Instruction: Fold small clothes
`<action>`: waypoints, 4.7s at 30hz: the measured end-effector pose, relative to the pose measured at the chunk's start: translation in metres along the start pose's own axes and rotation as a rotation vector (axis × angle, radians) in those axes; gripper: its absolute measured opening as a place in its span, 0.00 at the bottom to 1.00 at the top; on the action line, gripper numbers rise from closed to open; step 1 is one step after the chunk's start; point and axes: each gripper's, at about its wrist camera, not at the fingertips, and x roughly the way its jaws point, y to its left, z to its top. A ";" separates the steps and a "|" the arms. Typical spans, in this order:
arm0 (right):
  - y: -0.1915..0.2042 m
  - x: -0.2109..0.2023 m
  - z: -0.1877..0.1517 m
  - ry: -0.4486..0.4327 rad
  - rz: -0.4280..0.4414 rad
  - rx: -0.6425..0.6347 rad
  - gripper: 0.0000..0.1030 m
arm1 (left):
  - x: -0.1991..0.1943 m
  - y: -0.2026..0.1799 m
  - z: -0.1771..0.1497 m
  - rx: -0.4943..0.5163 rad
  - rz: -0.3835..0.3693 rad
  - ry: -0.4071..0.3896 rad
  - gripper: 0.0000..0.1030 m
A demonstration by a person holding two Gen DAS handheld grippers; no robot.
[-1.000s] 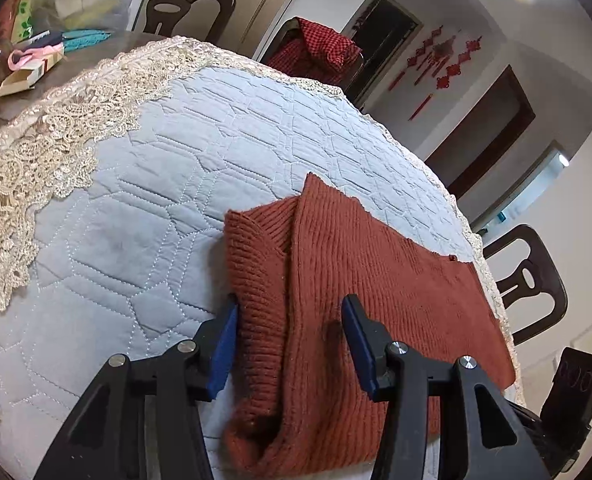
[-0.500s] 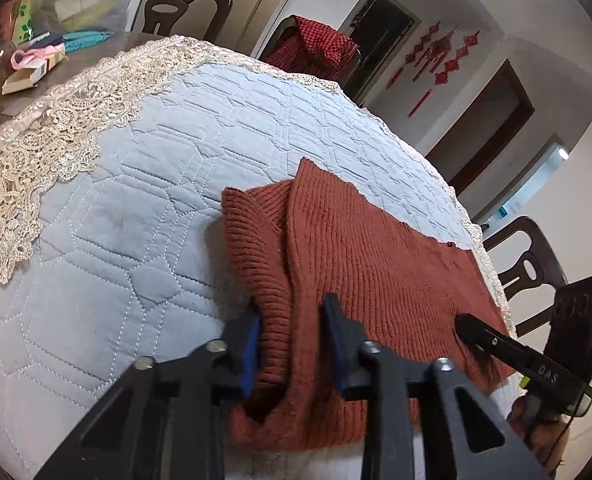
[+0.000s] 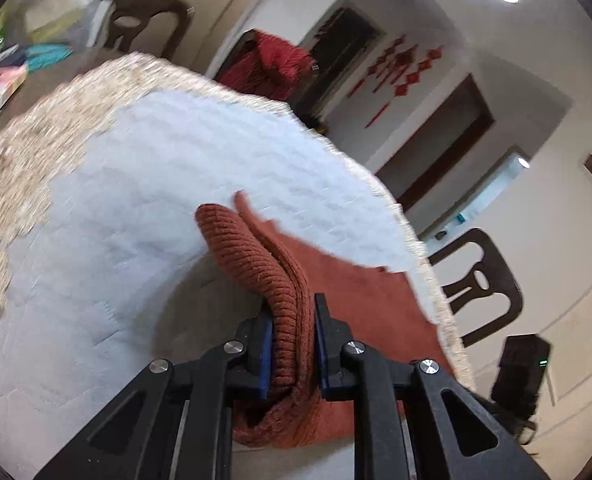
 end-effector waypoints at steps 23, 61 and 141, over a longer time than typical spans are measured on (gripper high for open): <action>-0.064 -0.049 -0.002 -0.081 0.062 0.190 0.46 | 0.061 -0.111 -0.024 0.229 -0.201 0.143 0.22; -0.023 0.023 0.038 0.094 0.204 0.147 0.18 | 0.057 -0.065 -0.032 0.277 -0.039 0.105 0.23; -0.075 -0.035 0.033 -0.105 -0.190 -0.002 0.19 | 0.122 -0.128 -0.049 0.481 0.076 0.124 0.33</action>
